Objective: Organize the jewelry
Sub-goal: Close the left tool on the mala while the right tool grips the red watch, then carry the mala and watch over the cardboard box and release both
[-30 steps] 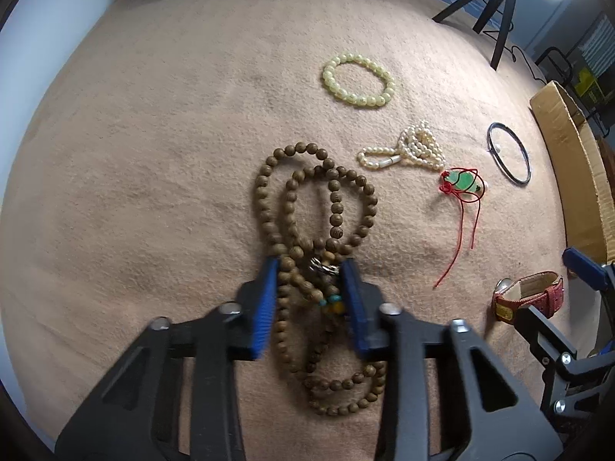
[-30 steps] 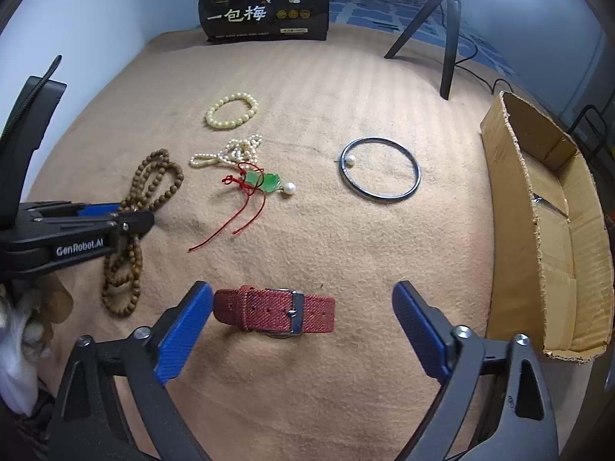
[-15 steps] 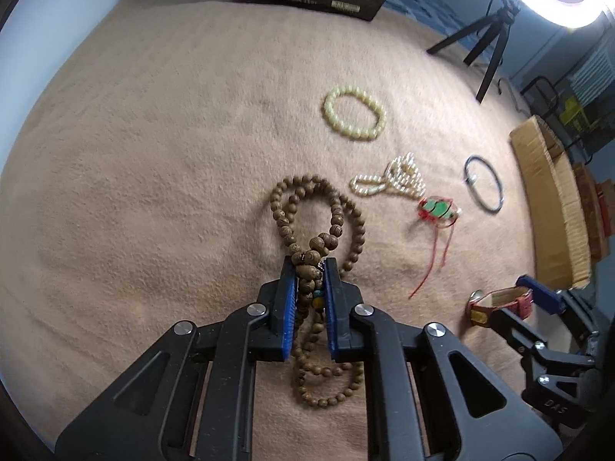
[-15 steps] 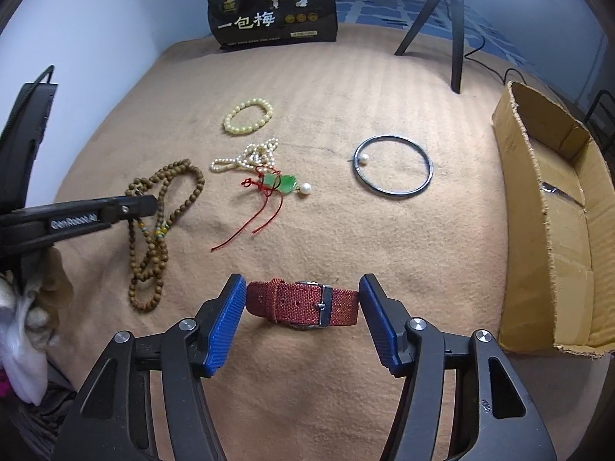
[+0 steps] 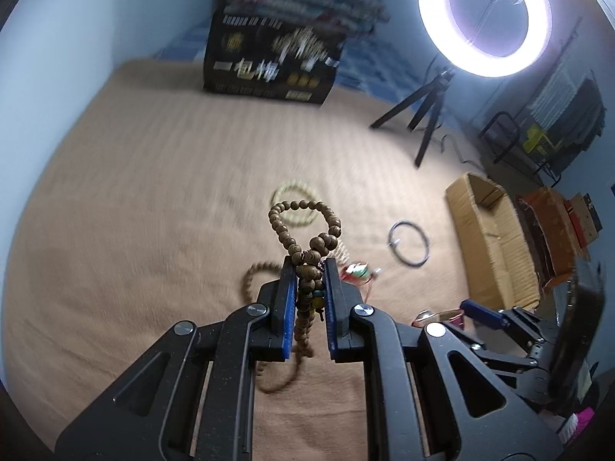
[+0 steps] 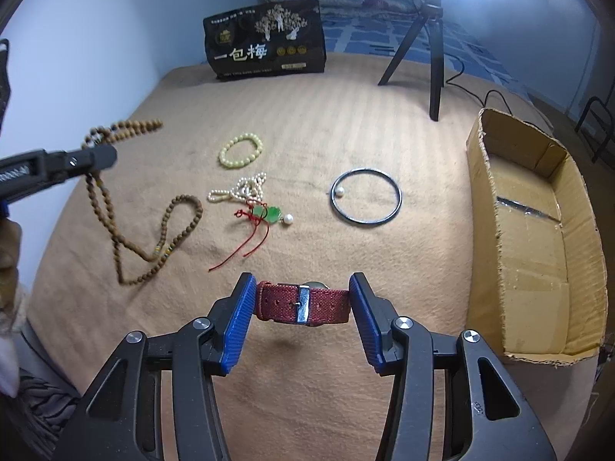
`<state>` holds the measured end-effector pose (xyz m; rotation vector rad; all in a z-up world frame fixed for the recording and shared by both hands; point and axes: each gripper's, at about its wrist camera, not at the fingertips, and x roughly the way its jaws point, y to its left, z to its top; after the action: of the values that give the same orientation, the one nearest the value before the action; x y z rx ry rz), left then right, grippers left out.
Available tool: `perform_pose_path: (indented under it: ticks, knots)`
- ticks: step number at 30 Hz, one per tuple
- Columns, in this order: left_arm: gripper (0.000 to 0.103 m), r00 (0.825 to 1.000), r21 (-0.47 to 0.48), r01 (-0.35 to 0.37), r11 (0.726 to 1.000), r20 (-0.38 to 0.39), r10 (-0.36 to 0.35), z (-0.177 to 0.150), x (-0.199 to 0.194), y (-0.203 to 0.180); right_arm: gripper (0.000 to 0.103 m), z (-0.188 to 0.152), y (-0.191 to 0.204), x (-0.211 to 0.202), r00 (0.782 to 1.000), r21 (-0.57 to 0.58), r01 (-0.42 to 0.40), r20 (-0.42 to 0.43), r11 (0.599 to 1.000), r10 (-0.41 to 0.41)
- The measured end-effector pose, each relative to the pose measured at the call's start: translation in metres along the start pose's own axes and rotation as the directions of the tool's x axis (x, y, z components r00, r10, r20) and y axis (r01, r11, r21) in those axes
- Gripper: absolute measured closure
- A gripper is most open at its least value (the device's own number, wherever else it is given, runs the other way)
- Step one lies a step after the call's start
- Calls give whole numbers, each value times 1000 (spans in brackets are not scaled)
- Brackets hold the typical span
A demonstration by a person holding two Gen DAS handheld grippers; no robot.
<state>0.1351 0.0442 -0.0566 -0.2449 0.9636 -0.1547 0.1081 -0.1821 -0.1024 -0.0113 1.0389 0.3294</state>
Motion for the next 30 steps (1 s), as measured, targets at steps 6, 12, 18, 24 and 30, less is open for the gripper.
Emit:
perform_pose_path:
  ticks: [6, 12, 18, 24, 30]
  knots:
    - [92, 998, 32, 39, 999, 56, -41, 10, -24, -16, 55, 2, -6, -14, 999, 19, -17, 36, 1000, 16]
    - [92, 991, 73, 62, 995, 116, -71, 22, -46, -37, 55, 6, -15, -25, 998, 27, -4, 69, 1000, 2]
    - [92, 982, 88, 107, 990, 148, -119, 43, -64, -59, 55, 14, -33, -43, 994, 62, 12, 109, 998, -19]
    - [92, 970, 145, 134, 980, 181, -159, 60, -79, -94, 55, 20, -59, -65, 987, 111, 34, 152, 993, -51]
    - [92, 959, 177, 172, 969, 196, -206, 74, -86, -128, 55, 20, -92, -86, 976, 170, 72, 192, 983, -104]
